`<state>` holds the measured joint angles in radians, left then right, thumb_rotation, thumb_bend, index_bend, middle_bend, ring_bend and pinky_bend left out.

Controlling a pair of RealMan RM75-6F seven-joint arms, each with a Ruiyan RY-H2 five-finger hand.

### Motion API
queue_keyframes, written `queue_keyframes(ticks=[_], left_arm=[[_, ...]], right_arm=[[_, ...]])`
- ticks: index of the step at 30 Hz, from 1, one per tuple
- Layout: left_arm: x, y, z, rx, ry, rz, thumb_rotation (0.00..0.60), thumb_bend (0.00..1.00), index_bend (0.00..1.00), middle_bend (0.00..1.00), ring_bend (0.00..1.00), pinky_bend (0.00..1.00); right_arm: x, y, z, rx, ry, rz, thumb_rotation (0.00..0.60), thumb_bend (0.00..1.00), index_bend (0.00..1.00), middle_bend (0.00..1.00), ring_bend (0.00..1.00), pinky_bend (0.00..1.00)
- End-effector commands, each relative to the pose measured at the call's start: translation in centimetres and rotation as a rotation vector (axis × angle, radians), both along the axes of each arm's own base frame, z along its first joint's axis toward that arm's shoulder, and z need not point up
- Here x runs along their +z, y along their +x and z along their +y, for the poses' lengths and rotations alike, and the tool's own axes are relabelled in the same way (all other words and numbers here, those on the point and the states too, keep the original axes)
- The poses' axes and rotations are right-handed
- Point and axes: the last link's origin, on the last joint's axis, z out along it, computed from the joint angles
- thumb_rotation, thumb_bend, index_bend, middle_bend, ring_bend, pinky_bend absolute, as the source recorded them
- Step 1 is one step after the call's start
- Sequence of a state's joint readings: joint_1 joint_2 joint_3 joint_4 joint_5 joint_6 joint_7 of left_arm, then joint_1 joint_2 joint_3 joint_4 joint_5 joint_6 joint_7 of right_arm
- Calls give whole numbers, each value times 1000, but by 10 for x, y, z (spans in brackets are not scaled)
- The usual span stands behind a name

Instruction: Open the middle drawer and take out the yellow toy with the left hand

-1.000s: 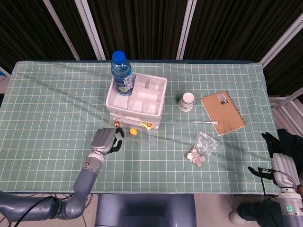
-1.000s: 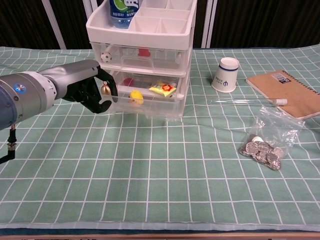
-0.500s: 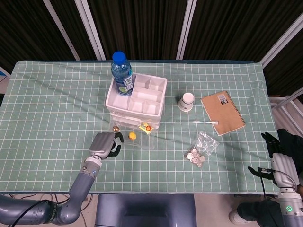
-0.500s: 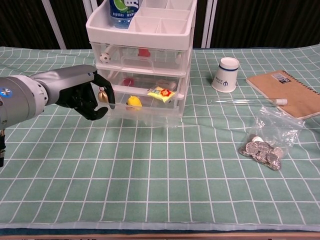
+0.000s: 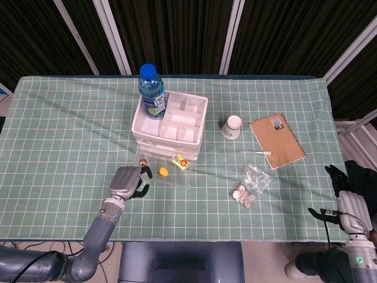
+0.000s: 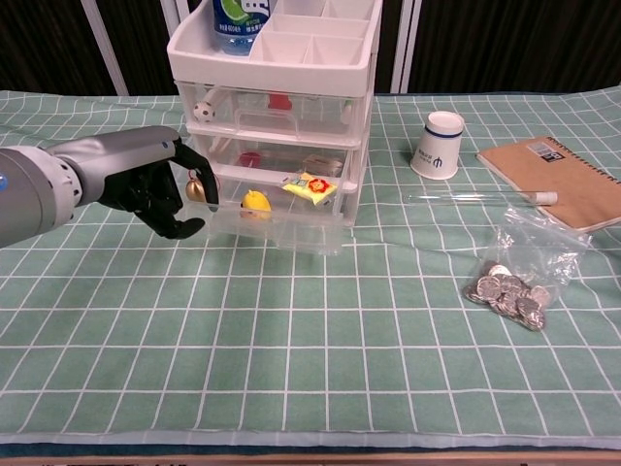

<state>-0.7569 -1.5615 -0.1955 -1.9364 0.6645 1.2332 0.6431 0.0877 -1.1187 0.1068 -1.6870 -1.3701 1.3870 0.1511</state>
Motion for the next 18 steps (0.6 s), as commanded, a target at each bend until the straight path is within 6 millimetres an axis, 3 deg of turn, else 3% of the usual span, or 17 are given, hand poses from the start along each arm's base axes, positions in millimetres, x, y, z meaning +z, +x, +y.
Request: queue_keyframes(ticks=[1,6,18], left_arm=[[1,2,1,-6,8,-6,600,270,375,1000,1000,1000],[4,8,3,-27,20,-19,600,195,361,1000,1000,1000],[20,42,20,-116,110,82,600,230,364,1000,1000,1000]], right_arm=[[0,0,0,0,1,0,600,65,0,0,0,222],[0,0,0,0,1,0,600,65,0,0,0,222],[0,0,0,-2,1,-2,600,66,0,0,0,223]])
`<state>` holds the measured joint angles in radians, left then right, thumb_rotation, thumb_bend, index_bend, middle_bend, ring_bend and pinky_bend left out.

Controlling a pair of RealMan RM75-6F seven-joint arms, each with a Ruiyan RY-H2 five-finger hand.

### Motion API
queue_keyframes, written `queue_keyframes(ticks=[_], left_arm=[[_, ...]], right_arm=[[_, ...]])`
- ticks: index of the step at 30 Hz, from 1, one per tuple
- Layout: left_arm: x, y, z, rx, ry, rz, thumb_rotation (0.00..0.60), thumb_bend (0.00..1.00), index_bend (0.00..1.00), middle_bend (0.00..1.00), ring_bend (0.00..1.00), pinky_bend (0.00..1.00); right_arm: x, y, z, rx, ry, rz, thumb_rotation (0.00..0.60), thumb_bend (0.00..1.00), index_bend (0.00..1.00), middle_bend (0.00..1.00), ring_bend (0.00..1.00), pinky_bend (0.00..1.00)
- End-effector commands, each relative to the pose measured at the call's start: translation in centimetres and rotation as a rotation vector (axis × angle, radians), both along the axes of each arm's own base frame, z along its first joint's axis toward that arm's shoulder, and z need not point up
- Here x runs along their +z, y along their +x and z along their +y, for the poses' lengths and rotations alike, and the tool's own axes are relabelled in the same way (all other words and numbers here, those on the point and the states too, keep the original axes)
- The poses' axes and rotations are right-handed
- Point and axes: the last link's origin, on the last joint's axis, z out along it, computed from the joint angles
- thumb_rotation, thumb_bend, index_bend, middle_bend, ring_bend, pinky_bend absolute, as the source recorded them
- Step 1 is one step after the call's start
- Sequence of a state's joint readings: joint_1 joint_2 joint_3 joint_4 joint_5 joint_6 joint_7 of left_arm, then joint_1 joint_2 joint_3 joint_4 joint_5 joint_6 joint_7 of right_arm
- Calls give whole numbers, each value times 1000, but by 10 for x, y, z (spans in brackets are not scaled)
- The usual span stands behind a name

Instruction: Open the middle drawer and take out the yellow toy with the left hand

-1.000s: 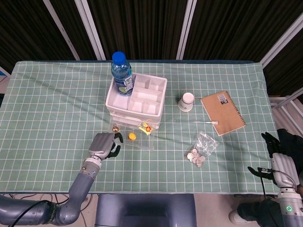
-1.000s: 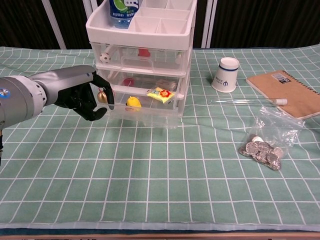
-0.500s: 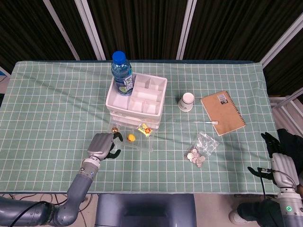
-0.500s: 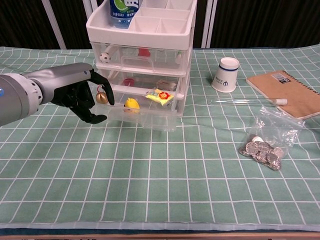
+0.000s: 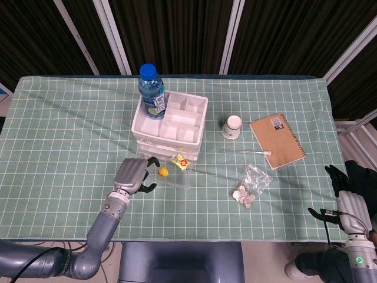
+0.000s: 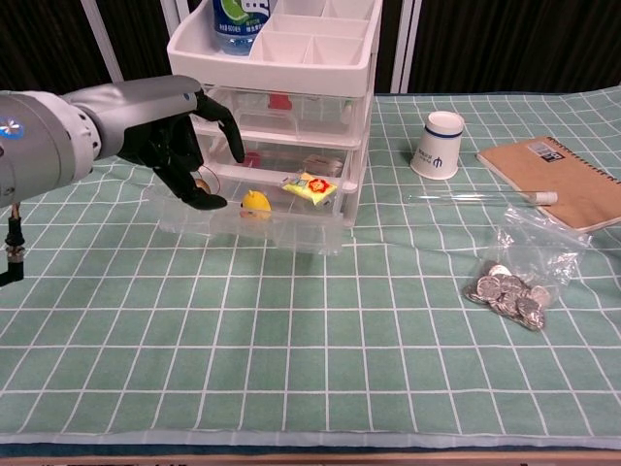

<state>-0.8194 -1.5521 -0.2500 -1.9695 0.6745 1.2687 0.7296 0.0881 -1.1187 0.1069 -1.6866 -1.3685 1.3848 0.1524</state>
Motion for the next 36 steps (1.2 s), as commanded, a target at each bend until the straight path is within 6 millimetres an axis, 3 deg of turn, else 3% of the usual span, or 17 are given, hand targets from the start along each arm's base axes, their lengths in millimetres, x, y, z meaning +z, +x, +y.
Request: queue_keyframes(ticks=[1,8,17,36], left_arm=[[6,12,10,-12,60,75,600,232,368,1000,1000,1000],[5,31,28,24,102,190,600,259,420,1000,1000,1000],[-13,42,43,75,29,339,600,248,420,1000,1000,1000],[-30,50,47,101,-43,367,600,184,400,1000,1000,1000]], right_arm=[[0,0,0,0,0,-1,600,65,0,0,0,223],[0,0,0,-2,1,-2,600,65,0,0,0,222],[0,0,0,-5,0,-6,600,65,0,0,0,222],[0,-1,-1,-10,1,-11,600,65,0,0,0,223]])
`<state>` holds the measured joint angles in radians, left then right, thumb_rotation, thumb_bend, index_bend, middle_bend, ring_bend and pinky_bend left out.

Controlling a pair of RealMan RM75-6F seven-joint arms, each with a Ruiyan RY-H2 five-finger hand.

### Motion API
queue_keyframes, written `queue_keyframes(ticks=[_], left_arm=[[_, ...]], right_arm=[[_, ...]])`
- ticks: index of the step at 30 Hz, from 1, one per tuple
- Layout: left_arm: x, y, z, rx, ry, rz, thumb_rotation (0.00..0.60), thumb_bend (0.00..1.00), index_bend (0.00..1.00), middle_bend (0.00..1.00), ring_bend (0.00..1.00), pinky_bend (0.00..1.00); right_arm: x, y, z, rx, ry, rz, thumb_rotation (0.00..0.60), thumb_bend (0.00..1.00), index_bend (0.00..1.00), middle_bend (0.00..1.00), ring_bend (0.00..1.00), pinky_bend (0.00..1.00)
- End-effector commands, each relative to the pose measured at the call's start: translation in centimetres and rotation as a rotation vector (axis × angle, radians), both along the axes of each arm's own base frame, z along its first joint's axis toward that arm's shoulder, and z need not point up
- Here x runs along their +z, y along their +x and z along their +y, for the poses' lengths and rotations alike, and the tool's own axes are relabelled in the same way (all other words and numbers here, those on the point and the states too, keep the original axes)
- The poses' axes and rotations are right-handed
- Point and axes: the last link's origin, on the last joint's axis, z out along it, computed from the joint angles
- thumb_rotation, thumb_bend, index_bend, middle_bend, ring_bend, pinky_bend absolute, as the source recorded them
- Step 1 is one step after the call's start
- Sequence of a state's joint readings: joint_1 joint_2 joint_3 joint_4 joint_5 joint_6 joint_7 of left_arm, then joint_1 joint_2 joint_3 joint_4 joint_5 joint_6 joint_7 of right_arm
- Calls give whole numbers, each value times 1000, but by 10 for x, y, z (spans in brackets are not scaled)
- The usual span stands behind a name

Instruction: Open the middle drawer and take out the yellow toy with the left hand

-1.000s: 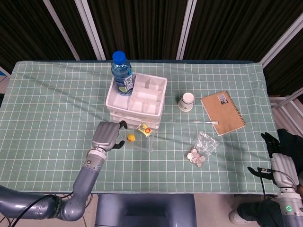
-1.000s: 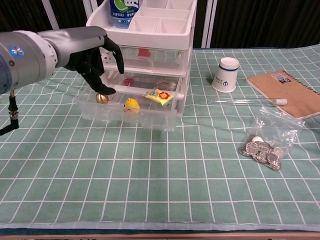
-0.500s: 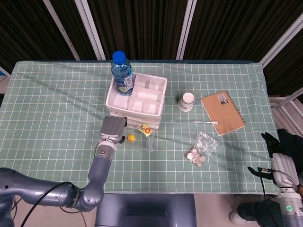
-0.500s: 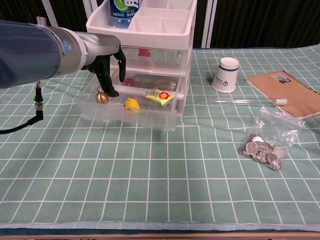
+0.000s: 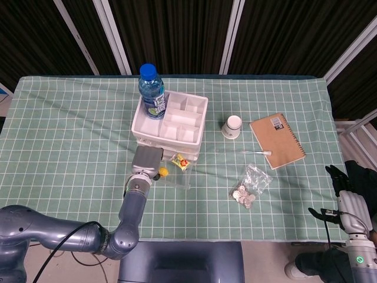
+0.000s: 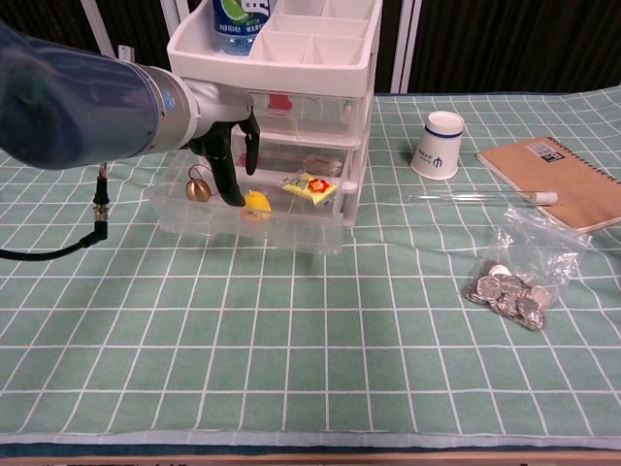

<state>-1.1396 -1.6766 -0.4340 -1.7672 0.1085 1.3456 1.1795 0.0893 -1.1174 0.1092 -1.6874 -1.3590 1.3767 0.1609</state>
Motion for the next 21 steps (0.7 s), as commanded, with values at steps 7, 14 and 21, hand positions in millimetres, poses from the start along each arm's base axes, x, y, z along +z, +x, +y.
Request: queue_keyframes(ticks=[7,14,21], left_arm=[[-5,4,-3,-16,-29,-8,600,184,407,1000,1000,1000],[-10,5,-1,-14,-32,15,600,184,411,1000,1000,1000],[-11,8,2,-7,-24,31,600,184,413,1000,1000,1000]], right_arm=[[0,0,0,0,-1,-3,600,64,0,0,0,223],[0,0,0,-1,-3,-7,600,65,0,0,0,223],[0,-1,0,-2,-4,-8,600,65,0,0,0,223]])
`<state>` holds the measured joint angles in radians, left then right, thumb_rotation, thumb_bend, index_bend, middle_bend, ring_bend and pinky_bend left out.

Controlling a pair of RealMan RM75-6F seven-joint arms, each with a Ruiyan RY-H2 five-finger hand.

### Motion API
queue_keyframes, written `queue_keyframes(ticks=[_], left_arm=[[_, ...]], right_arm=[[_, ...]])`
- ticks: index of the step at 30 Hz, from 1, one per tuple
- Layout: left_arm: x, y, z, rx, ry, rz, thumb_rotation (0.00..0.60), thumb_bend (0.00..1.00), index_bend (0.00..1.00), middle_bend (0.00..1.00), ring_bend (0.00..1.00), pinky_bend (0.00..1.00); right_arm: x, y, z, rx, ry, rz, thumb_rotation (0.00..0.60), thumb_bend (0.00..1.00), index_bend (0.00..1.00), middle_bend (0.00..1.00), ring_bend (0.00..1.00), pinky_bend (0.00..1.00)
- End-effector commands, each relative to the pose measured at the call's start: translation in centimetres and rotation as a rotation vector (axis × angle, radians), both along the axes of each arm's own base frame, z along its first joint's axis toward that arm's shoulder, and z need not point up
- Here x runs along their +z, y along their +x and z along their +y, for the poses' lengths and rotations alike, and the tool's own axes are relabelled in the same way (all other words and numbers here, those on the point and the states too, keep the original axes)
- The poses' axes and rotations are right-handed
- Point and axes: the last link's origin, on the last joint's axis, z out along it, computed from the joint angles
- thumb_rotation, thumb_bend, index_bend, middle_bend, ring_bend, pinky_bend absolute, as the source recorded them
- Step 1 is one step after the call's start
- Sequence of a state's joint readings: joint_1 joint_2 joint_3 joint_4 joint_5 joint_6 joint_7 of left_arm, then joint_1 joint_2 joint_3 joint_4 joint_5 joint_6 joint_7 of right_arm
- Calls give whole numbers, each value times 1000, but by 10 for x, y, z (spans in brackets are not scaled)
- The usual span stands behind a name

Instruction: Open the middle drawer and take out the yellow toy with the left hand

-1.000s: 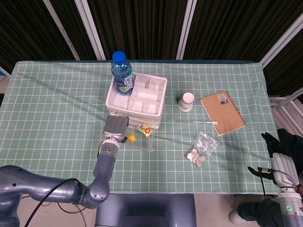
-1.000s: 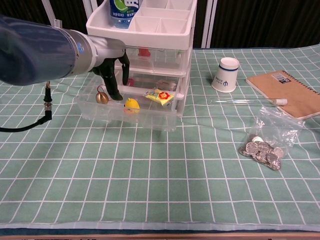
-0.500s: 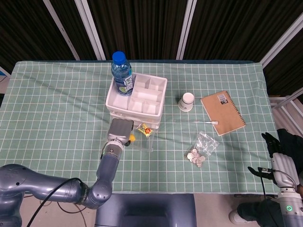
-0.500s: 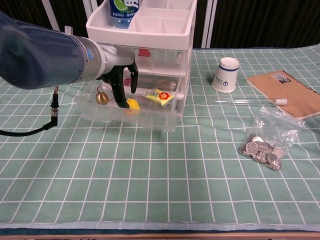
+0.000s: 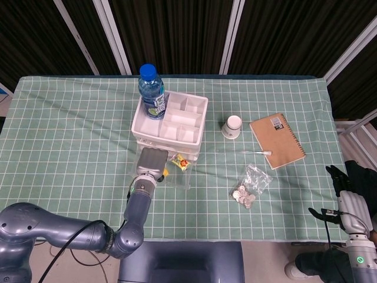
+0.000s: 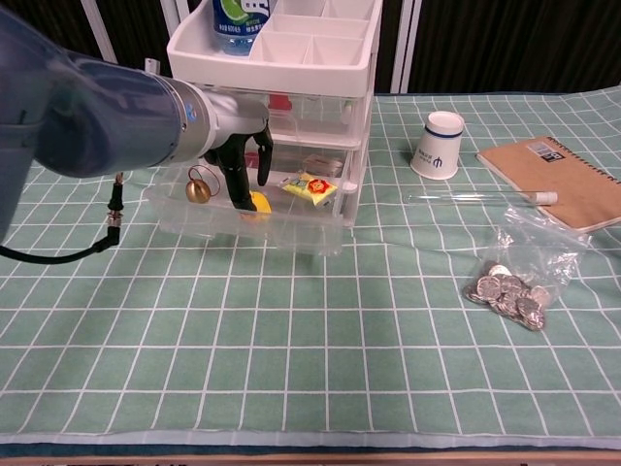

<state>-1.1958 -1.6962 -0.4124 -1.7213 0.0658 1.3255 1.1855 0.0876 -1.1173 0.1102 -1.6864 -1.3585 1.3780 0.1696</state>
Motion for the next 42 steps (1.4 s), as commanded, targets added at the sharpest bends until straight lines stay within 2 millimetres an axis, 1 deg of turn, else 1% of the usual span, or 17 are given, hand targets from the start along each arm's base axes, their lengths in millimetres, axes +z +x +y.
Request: queue_keyframes(ticks=[1,8,19,27,30,36,42], left_arm=[[0,2,1,12,4,-5,600,184,413,1000,1000,1000],[1,7,2,17,-5,23,600,184,424,1000,1000,1000],[-3,5,4,40,-29,80,600,185,439,1000,1000,1000],[-6,5,4,35,-36,80,600,186,445,1000,1000,1000],[-7,5,4,34,-39,81,600,208,455,1000,1000,1000],[-8,5,3,30,-44,82,600,296,502,1000,1000,1000],[-5,6,3,25,-37,75,600,318,507,1000,1000,1000]], right_arm=[[0,0,0,0,0,-1,600,65,0,0,0,223],[0,0,0,0,-2,-3,600,64,0,0,0,223],[0,0,0,-1,-3,-5,600,64,0,0,0,222],[0,0,0,-1,-2,-6,600,65,0,0,0,222],[0,0,0,-2,-2,-7,600,66,0,0,0,222],[0,-1,0,-1,-3,-8,600,65,0,0,0,222],[0,-1,1,-1,-4,-9,600,65,0,0,0,223]])
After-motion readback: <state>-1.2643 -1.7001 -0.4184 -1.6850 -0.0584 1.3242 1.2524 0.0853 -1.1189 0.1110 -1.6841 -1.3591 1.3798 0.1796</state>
